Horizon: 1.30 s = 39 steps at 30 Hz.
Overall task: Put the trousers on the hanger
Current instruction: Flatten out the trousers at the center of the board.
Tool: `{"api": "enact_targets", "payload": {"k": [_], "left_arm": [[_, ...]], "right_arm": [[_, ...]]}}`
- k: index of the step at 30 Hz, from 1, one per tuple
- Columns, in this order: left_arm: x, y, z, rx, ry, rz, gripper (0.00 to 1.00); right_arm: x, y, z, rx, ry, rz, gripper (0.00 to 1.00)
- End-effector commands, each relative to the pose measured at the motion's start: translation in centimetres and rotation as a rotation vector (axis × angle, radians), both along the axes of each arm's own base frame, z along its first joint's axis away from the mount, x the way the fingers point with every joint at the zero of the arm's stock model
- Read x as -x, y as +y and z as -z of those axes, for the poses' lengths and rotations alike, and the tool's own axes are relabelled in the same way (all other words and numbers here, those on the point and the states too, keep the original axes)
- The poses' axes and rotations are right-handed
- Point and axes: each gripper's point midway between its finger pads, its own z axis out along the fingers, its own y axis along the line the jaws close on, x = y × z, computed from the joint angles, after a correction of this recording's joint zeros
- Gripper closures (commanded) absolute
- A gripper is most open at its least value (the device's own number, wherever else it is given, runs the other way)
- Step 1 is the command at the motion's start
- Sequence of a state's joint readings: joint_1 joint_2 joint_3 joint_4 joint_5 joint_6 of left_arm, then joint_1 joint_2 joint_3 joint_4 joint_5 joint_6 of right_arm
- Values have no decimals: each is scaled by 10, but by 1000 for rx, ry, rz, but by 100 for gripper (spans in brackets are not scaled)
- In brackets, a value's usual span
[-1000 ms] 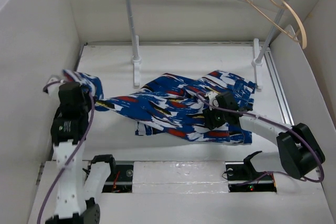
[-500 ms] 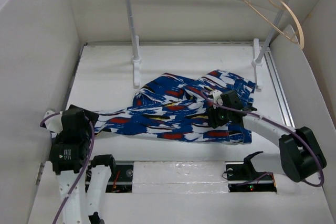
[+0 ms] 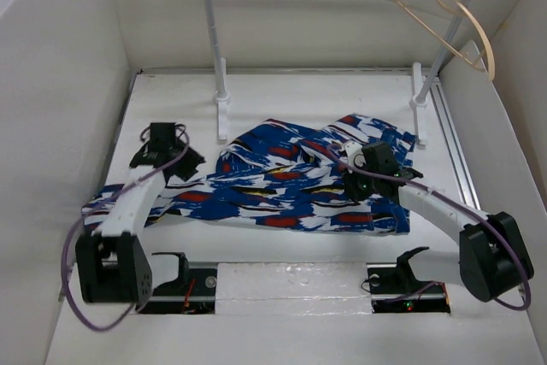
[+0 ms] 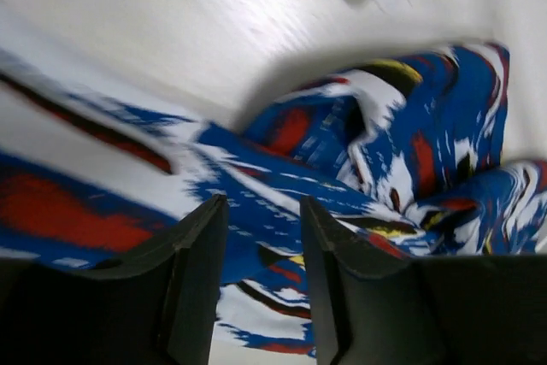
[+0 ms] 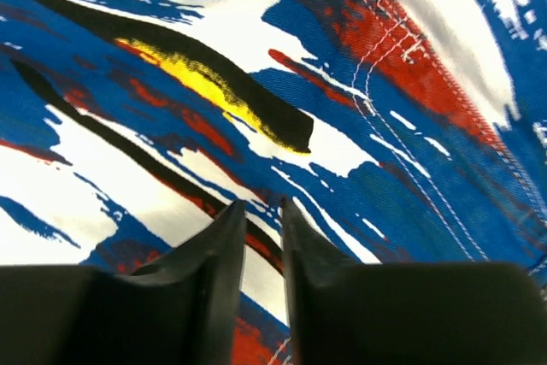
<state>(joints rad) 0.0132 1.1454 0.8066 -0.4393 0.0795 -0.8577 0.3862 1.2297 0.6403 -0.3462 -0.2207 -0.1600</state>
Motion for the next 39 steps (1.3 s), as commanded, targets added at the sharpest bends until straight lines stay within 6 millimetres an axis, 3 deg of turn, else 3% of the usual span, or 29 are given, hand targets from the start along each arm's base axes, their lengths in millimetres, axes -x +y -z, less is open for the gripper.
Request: {"api": "enact_targets", "payload": {"k": [1,2,3,5,7,12,16,19,20,23,30,34,37,39], "left_arm": [[-65,-70,-55,3,-210,258,64],[-68,-65,-21,-152,-79,263,55],[-66,-91,-19,-206,-60,342,49],[-72,-93,-12,-279,4,354,47],[-67,-87,13,-309,63,352,47],[-61,-65,26,-382,82,334,39],[-55,-42,28,-456,84,325,38],[-52,-38,40,-496,117,370,42],[-52,-38,58,-512,174,402,48],[-53,-32,70,-551,219,397,53],[-71,-43,78,-545,169,472,55],[-77,-51,84,-518,160,500,58],[-85,-59,81,-498,115,518,95],[-90,-62,75,-494,92,525,100]], "right_arm": [[-7,6,-4,-13,9,-16,68],[-8,8,-6,-28,2,-15,67],[-7,12,-8,-39,3,-11,66],[-8,15,-10,-48,-3,-10,65],[-11,16,-14,-49,-7,-4,63],[-9,23,-19,-61,-15,-17,44],[-5,24,-18,-80,-13,-12,43],[-4,22,-15,-77,-11,6,43],[-3,21,-15,-78,-9,10,43],[-5,22,-17,-83,-13,10,43],[2,15,-9,-77,9,68,43],[6,22,-4,-141,19,90,43],[13,21,8,-144,58,117,44],[16,21,16,-152,84,137,46]]}}
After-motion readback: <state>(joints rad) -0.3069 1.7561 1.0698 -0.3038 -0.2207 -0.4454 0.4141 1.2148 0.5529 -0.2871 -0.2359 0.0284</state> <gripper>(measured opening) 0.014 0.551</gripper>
